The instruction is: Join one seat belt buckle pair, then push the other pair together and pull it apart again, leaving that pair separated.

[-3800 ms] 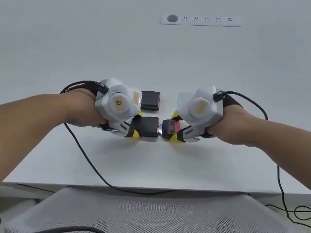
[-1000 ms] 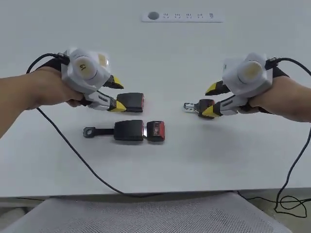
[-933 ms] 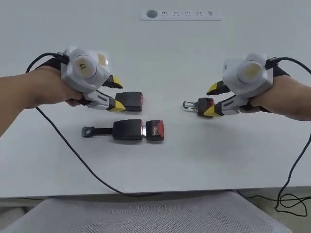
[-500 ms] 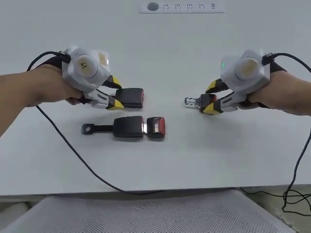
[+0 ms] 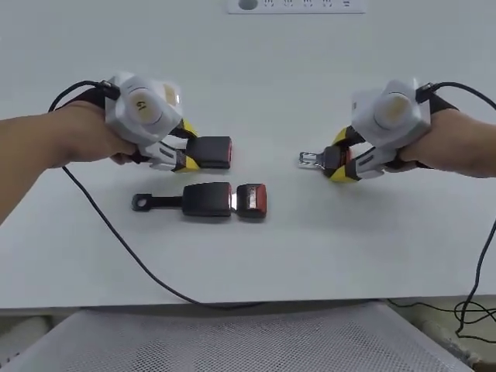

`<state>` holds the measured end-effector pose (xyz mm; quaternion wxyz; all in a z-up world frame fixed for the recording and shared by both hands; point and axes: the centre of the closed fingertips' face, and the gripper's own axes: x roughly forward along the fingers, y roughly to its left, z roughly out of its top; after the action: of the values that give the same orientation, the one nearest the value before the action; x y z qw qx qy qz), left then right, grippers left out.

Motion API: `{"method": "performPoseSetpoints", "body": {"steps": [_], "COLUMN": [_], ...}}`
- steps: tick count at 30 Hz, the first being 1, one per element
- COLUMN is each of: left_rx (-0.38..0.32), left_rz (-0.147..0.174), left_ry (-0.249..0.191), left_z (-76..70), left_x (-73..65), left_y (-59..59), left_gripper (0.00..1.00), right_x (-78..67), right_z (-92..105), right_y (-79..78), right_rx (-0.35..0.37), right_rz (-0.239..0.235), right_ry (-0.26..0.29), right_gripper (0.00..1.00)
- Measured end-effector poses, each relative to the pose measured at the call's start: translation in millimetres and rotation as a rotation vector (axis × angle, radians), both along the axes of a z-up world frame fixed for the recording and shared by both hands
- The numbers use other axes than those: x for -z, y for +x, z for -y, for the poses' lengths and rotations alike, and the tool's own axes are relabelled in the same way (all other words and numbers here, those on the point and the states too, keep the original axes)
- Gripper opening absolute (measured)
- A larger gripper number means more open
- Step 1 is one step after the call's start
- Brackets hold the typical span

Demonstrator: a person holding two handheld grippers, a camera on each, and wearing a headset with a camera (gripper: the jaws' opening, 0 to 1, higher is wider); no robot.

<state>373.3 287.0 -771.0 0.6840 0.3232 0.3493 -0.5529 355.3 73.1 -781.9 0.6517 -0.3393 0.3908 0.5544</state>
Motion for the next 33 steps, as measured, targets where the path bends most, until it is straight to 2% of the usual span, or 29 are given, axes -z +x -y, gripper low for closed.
{"method": "performPoseSetpoints", "body": {"steps": [4,10,15,22,28,33], "left_rx": [-0.001,-0.007,0.024,0.049,0.052,0.051], "left_rz": [0.012,0.013,0.028,0.033,0.027,0.021], "left_ry": [0.016,0.003,0.012,0.028,0.034,0.035], "left_z": [-0.9,-0.2,2.0,3.5,3.7,3.9], "left_x": [2.8,2.3,1.3,0.8,2.0,2.5], "left_y": [-0.3,-0.3,-2.2,-3.7,-2.8,-2.8], "left_gripper": [0.33,0.32,0.32,0.32,0.32,0.32], "right_x": [-1.5,-3.0,-1.5,0.0,-1.3,-3.0], "right_z": [1.4,0.5,1.6,0.5,-5.9,-20.3], "right_y": [0.3,-0.7,0.8,2.4,1.3,2.9], "right_rx": [-0.006,-0.032,-0.037,-0.023,-0.021,-0.016], "right_rz": [-0.005,-0.008,-0.009,-0.006,-0.007,-0.006], "right_ry": [0.004,-0.008,-0.016,-0.015,-0.009,0.014], "right_gripper": [0.33,0.33,0.33,0.32,0.32,0.32]}}
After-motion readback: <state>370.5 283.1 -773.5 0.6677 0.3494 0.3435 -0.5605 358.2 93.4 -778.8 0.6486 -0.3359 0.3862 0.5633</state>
